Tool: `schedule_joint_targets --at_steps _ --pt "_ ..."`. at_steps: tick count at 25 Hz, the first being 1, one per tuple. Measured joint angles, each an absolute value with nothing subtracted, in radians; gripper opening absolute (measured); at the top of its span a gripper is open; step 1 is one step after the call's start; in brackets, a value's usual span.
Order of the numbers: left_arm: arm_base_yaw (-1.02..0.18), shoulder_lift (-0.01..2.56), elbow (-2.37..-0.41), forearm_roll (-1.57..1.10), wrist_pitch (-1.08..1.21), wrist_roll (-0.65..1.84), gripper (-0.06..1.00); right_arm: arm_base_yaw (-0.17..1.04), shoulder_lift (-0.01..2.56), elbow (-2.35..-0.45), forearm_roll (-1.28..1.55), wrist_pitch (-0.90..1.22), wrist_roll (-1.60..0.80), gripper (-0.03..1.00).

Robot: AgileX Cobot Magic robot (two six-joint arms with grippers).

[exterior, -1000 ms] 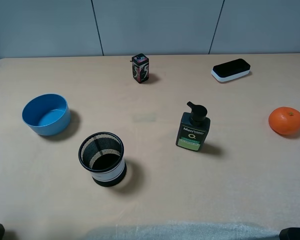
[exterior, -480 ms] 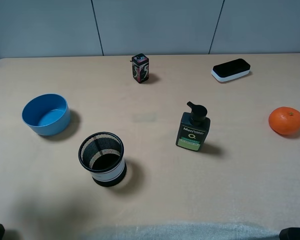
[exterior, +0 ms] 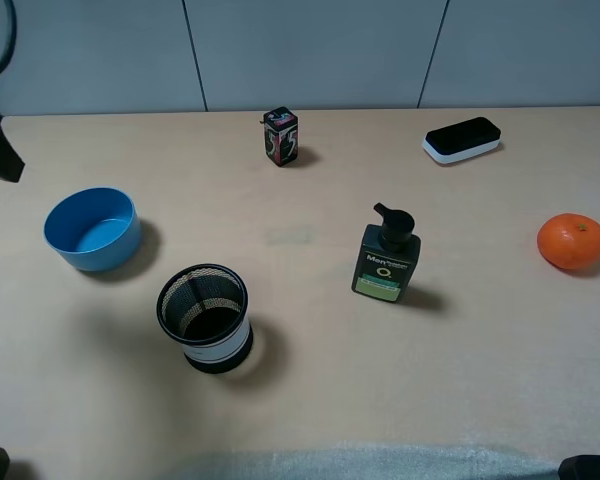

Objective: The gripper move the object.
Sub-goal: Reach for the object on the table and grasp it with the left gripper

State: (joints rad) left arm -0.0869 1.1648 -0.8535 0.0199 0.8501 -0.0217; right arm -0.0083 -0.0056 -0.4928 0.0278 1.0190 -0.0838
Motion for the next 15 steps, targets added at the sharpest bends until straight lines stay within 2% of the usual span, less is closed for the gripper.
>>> schedule_joint_targets --at_steps 10,15 --pt "-0.089 1.476 -0.971 0.009 0.762 -0.022 0.77 -0.008 -0.006 -0.493 0.028 1.019 -0.084 0.64" --pt "-0.130 1.586 -0.974 0.000 0.712 -0.022 0.77 -0.008 -0.006 -0.493 0.028 1.019 -0.084 0.64"
